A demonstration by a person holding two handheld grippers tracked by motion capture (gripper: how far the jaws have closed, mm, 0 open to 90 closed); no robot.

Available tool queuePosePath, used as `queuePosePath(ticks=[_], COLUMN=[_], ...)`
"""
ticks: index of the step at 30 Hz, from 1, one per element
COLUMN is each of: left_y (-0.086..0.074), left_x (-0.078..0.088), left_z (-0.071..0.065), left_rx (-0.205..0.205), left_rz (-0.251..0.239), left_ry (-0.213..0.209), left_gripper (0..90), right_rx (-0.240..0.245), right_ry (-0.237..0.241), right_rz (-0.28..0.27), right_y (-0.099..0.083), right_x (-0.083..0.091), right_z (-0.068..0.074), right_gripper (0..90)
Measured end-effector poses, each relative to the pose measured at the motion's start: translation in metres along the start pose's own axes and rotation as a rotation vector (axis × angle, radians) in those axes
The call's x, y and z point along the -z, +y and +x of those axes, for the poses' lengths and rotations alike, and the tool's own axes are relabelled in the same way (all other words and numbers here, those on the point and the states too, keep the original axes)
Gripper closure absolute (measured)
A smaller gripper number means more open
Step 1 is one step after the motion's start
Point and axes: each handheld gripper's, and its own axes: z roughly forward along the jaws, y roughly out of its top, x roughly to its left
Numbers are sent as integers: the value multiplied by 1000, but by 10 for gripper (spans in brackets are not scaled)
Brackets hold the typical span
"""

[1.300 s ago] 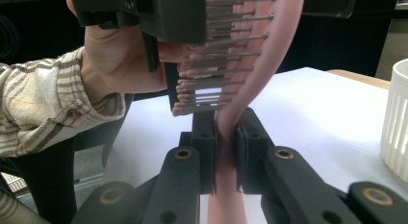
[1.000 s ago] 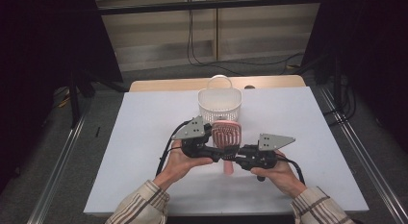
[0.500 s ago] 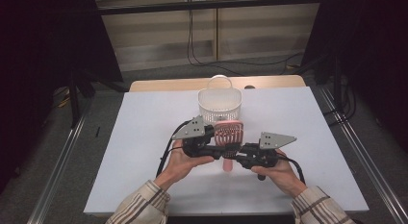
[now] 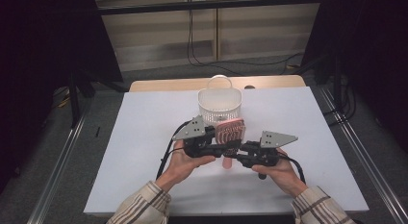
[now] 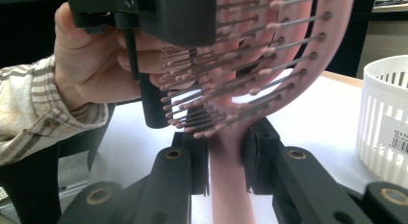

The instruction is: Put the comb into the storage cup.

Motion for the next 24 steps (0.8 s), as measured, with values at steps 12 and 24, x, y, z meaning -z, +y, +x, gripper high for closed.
queuePosePath(ticks=[12,24], left_y=[6,8], left_x=[1,3], left_z=[-3,-2], left_rx=[23,24], left_rz=[10,4], left_ry=[19,45], left_gripper=[610,612], right_rx=[-19,6], right_ry=[-14,-108], right_rz=[4,23], right_y=[2,5], right_x=[-2,-2], right_z=[3,5], right_gripper=[581,260])
